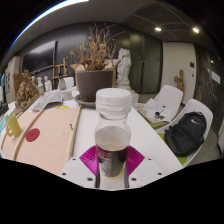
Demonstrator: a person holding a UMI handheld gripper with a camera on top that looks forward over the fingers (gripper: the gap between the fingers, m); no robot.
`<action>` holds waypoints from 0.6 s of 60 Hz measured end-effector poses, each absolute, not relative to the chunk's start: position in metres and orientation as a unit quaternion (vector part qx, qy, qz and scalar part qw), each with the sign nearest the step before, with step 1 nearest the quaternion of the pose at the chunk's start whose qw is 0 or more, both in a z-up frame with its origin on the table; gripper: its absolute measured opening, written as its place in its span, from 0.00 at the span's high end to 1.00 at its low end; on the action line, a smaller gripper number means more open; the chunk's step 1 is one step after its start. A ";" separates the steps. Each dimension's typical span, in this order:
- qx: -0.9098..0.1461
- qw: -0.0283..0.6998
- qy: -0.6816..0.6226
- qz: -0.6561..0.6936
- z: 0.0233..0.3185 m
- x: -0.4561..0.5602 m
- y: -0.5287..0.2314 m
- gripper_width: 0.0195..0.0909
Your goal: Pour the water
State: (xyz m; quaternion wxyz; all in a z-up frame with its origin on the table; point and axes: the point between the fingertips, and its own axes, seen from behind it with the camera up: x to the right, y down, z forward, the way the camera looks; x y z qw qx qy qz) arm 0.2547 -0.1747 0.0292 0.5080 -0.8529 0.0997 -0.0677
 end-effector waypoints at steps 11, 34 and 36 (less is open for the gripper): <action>-0.856 0.502 0.067 -0.103 0.035 0.246 -0.170 0.90; -0.785 0.540 -0.083 -0.294 0.191 0.170 -0.101 0.91; -0.773 0.540 -0.103 -0.317 0.204 0.153 -0.091 0.91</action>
